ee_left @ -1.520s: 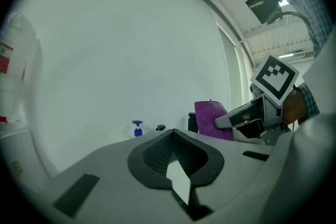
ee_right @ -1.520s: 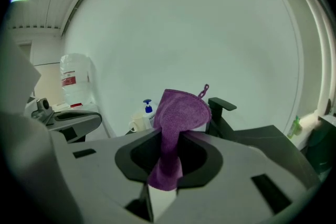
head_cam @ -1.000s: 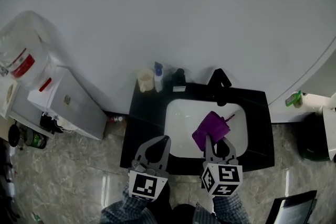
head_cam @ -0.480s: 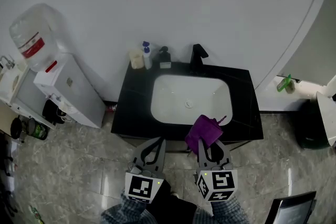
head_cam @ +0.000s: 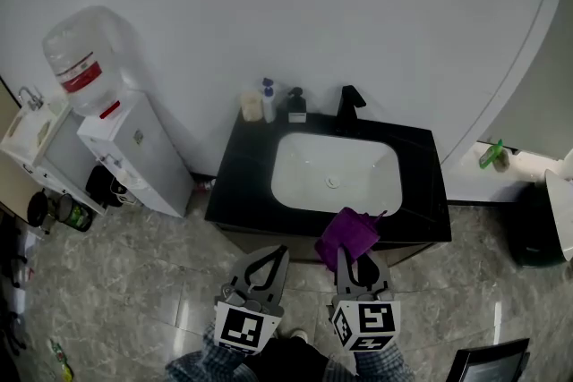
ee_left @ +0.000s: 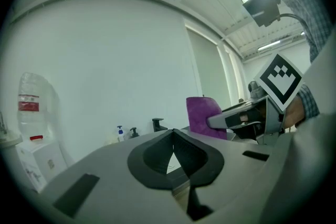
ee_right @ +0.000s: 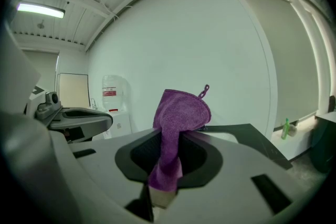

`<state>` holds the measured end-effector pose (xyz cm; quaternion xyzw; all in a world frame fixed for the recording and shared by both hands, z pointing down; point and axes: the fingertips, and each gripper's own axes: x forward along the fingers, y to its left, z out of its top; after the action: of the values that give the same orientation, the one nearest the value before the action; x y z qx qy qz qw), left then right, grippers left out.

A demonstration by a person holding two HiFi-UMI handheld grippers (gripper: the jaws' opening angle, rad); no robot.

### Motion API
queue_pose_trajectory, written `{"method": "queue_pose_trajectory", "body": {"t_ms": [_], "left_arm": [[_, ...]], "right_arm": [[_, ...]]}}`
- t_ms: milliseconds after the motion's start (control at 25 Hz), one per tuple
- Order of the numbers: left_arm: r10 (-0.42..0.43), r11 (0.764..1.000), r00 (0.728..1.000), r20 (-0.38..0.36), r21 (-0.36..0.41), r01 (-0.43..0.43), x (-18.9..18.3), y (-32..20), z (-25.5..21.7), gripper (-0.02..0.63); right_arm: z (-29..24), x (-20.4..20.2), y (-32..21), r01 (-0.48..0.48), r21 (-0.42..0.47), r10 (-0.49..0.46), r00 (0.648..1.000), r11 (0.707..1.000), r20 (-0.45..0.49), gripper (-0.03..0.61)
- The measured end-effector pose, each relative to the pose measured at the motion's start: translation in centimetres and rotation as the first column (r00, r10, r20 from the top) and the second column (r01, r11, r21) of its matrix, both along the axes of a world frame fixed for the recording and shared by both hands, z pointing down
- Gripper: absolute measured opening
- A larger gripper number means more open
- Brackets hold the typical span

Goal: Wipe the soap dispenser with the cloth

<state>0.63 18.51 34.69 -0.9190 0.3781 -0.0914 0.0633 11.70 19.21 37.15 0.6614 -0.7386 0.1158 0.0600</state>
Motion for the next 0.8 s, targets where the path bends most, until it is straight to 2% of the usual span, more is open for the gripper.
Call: {"method": "queue_pose_trajectory", "body": {"t_ms": [280,480,600,800], "left_arm": [[-0.015,1.000,0.999,-0.028,-0.001,0.015,-2.0,0.6,-0.1,0.002],[-0.013,1.000,1.000,-0.015,0.000,0.013,-2.9,1.0,0.1,0.002],[-0.034,0.999,0.998,-0.045,-0.001,0.034,-3.9,1.0,-0.2,0.002],[-0.054,0.998,0.998,-0.037,-0.039,0.052,-4.9,1.3,0.2,0.002]], "right_arm": [[-0.7,-1.4,0.7,-0.023,0.020,0.023,1.000,1.000,0.005,0.081],[-1.1,-2.2,0.9,-0.015,0.026,0.015,1.000,1.000,-0.012,0.080],[-1.1,-2.6,1.2,-0.016,0.023,0.016,1.000,1.000,-0.022,0.081],[-1.2,-3.2,1.5,-0.025,0.021,0.025,0.999,0.999,-0.023,0.080]]}}
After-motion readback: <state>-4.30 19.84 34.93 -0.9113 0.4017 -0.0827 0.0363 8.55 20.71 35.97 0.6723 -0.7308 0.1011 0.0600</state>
